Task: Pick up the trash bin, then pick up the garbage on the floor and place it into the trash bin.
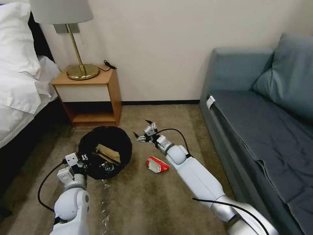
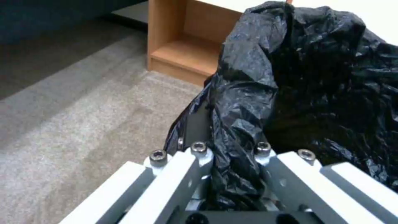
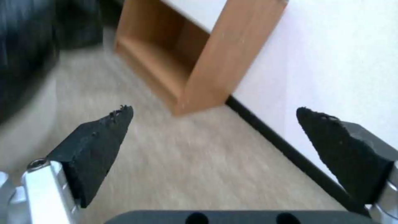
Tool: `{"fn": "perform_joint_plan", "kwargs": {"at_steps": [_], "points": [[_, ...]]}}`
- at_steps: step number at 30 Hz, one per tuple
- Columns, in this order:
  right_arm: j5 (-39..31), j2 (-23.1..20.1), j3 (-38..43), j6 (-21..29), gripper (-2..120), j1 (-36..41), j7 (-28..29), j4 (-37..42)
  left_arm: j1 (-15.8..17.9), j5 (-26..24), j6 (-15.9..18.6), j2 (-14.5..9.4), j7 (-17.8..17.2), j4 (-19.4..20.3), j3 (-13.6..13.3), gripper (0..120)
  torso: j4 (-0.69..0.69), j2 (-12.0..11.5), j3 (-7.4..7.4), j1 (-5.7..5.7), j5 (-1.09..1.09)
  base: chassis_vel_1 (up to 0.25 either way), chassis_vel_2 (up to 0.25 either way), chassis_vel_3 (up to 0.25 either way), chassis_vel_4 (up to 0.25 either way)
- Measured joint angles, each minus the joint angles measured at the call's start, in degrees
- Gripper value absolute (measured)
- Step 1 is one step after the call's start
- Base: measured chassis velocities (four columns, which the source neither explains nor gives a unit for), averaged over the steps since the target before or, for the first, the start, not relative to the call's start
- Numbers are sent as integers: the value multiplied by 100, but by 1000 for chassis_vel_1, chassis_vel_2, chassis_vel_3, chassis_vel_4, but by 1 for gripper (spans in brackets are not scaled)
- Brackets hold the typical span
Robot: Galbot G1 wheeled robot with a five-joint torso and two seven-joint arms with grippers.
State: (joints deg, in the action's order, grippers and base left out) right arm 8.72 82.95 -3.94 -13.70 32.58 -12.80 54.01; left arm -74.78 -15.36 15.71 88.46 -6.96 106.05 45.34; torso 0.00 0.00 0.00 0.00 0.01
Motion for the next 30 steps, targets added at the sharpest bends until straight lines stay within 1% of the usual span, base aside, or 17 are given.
{"fn": "perform_joint_plan", "kwargs": {"at_steps": [3, 4, 6, 7, 8, 10, 11, 13, 14, 16, 17, 18, 20, 22, 23, 25, 30], "points": [[297, -23, 117, -109, 100, 41, -116, -153, -2, -10, -1, -14, 6, 11, 18, 4, 0, 0, 0, 0, 0, 0, 0, 0, 0], [702, -55, 199, -209, 100, 80, -268, -322, -4, -14, -2, -20, 10, 23, 26, 4, 0, 0, 0, 0, 0, 0, 0, 0, 0], [901, -78, 204, -278, 100, 95, -342, -408, -6, -15, -2, -21, 12, 28, 27, 4, 0, 0, 0, 0, 0, 0, 0, 0, 0], [1478, -127, 257, -530, 100, 137, -568, -628, -14, -16, -3, -21, 16, 43, 38, 4, 0, 0, 0, 0, 0, 0, 0, 0, 0], [1478, -127, 257, -530, 100, 137, -568, -628, -14, -16, -3, -21, 16, 43, 38, 4, 0, 0, 0, 0, 0, 0, 0, 0, 0], [2574, -133, 559, -938, 100, 178, -1013, -793, -30, -17, -5, -19, 20, 54, 55, 4, -1, 0, 0, 0, -1, 0, 0, 0, 0], [2574, -133, 559, -938, 100, 178, -1013, -793, -30, -17, -5, -19, 20, 54, 55, 4, -1, 0, 0, 0, -1, 0, 0, 0, 0], [3388, -141, 815, -1281, 100, 226, -1446, -851, -45, -16, -16, -18, 20, 55, 69, 4, 0, 0, 0, 0, 0, 0, 0, 0, 0], [3388, -141, 815, -1281, 100, 226, -1446, -851, -45, -16, -16, -18, 20, 55, 69, 4, 0, 0, 0, 0, 0, 0, 0, 0, 0], [4170, -121, 1204, -1621, 100, 247, -1936, -855, -52, -1, -18, -4, 19, 61, 74, 4, 0, 0, 0, 0, -1, 0, 0, 0, 0], [4170, -121, 1204, -1621, 100, 247, -1936, -855, -52, -1, -18, -4, 19, 61, 74, 4, 0, 0, 0, 0, -1, 0, 0, 0, 0], [4446, -115, 1334, -1756, 100, 258, -2115, -834, -53, 19, -19, 11, 20, 63, 58, 4, 0, 0, 0, 0, 0, 0, 0, 0, 0], [4603, -113, 1394, -1841, 100, 262, -2174, -828, -54, 33, -19, 25, 20, 63, 47, 4, 0, 0, 0, 0, -1, 0, 0, 0, 0], [5017, -103, 1513, -1989, 100, 262, -2218, -830, -54, 68, -27, 56, 17, 64, 33, 4, 0, 0, 0, 0, -1, 0, 0, 0, 0], [5017, -103, 1513, -1989, 100, 262, -2218, -830, -54, 68, -27, 56, 17, 64, 33, 4, 0, 0, 0, 0, -1, 0, 0, 0, 0], [5447, -77, 1606, -2097, 100, 262, -2157, -920, -80, 88, -47, 76, 16, 67, 35, 4, 0, 0, 0, 0, -1, 0, 0, 0, 0], [5666, -51, 1592, -2108, 100, 255, -1853, -1114, -139, 90, -71, 76, 19, 84, 79, 4, 0, 0, 0, 0, -1, 0, 0, 0, 0]]}}
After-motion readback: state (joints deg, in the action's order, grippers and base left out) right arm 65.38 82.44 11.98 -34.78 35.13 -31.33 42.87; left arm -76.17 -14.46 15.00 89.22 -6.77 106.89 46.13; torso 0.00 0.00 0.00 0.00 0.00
